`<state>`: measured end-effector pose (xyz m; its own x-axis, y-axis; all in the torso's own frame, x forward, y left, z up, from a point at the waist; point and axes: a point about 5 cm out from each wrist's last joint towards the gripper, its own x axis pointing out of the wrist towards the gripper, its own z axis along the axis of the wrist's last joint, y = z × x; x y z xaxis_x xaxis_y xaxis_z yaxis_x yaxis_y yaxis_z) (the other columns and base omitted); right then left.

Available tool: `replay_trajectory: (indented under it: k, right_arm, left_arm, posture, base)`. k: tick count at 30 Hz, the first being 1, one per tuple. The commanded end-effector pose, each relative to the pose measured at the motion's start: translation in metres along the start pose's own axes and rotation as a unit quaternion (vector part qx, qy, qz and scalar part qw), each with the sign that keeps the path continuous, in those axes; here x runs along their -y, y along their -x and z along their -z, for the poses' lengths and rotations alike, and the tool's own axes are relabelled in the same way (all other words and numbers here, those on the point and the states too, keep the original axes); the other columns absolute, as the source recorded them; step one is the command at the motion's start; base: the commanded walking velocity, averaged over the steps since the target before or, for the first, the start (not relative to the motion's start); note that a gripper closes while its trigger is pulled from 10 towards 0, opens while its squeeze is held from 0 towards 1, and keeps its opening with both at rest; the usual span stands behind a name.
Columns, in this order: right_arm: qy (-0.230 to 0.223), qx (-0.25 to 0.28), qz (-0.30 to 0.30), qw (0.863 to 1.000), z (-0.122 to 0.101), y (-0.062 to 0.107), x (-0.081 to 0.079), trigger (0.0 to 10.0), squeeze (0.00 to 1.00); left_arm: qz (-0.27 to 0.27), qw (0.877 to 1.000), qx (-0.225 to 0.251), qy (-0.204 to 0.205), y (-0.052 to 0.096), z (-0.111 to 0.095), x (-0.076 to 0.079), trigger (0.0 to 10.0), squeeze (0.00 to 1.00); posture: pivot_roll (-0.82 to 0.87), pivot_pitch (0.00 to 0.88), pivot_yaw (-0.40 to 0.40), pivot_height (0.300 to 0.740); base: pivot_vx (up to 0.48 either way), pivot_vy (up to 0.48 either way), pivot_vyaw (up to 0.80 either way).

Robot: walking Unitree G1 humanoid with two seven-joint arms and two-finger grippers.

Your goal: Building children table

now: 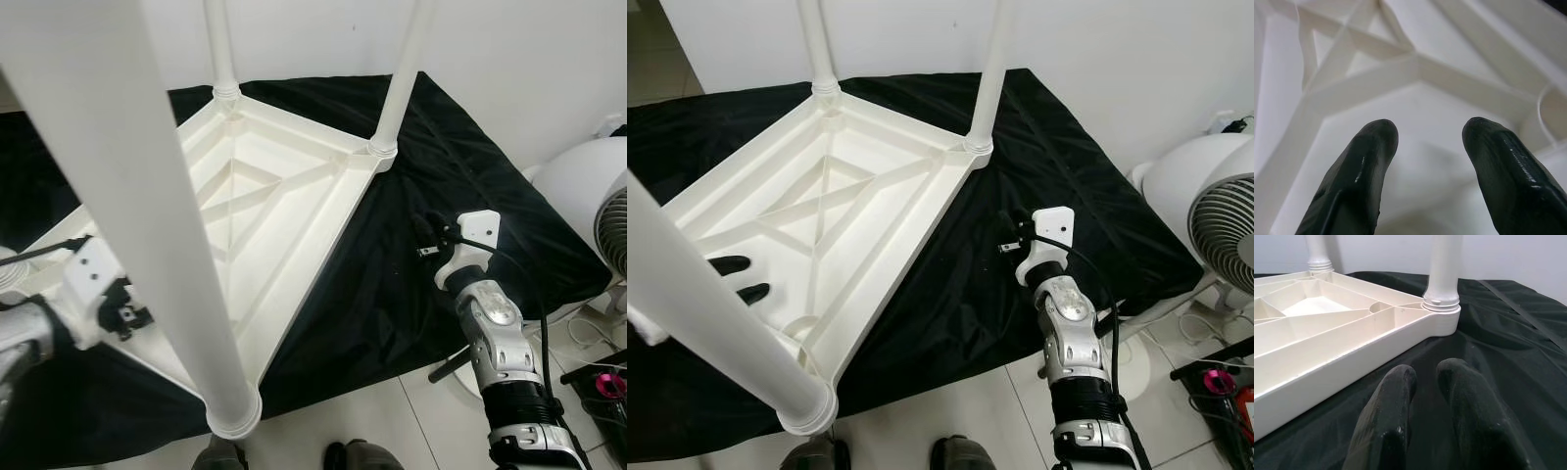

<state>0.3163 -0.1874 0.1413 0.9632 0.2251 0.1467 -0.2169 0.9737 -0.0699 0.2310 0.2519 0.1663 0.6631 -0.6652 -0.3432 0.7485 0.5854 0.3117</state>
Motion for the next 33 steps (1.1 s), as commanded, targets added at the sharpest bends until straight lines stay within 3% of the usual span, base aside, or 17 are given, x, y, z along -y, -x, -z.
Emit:
replay_trajectory:
  k: [1,10,11,12,18,19,23,24,33]
  right_arm:
    - [0.002,-0.006,0.000,1.000,0.000,0.000,0.003,10.0,0.00]
    - [0.009,-0.011,0.004,1.000,0.000,-0.002,0.007,10.0,0.00]
    - [0.010,-0.011,0.003,1.000,-0.001,-0.002,0.007,10.0,0.00]
    - [0.010,-0.011,0.003,1.000,-0.001,-0.003,0.007,10.0,0.00]
    - [0.012,-0.009,0.000,1.000,-0.002,-0.003,0.007,10.0,0.00]
    - [0.013,-0.009,-0.001,1.000,-0.002,-0.004,0.007,10.0,0.00]
    - [0.013,-0.009,-0.001,1.000,-0.002,-0.005,0.007,10.0,0.00]
    - [0.013,-0.009,-0.002,1.000,-0.002,-0.005,0.006,10.0,0.00]
    - [0.015,-0.008,0.001,1.000,-0.002,-0.004,0.006,10.0,0.00]
  left_arm:
    - [0.093,0.995,-0.020,-0.008,0.004,0.005,0.012,10.0,0.00]
    - [0.141,0.989,-0.051,-0.010,0.015,0.006,0.018,10.0,0.00]
    - [0.141,0.989,-0.051,-0.017,0.012,0.005,0.017,10.0,0.46]
    - [0.146,0.988,-0.055,-0.018,0.011,0.006,0.017,10.0,1.00]
    - [0.158,0.983,-0.078,-0.044,0.007,0.011,0.020,10.0,1.00]
    - [0.158,0.983,-0.084,-0.051,0.004,0.012,0.019,10.0,0.64]
    - [0.158,0.981,-0.094,-0.061,0.001,0.013,0.018,10.0,0.64]
    - [0.159,0.980,-0.097,-0.064,0.000,0.013,0.017,10.0,0.00]
    - [0.169,0.976,-0.100,-0.093,-0.018,0.014,0.011,10.0,0.00]
  posture:
    - [0.02,0.067,-0.023,0.740]
    - [0.03,0.069,-0.031,0.740]
    - [0.03,0.069,-0.031,0.740]
    - [0.03,0.066,-0.035,0.740]
    - [0.03,0.066,-0.035,0.740]
    - [0.03,0.062,-0.034,0.740]
    - [0.03,0.060,-0.033,0.740]
    - [0.03,0.060,-0.033,0.740]
    - [0.01,0.045,-0.015,0.740]
  base:
    - [0.000,0.000,0.00]
    - [0.000,0.000,0.00]
    - [0.000,0.000,0.00]
    - [0.000,0.000,0.00]
    - [0.000,0.000,0.00]
    - [0.000,0.000,0.00]
    - [0.000,0.000,0.00]
    - [0.000,0.000,0.00]
    - [0.000,0.000,0.00]
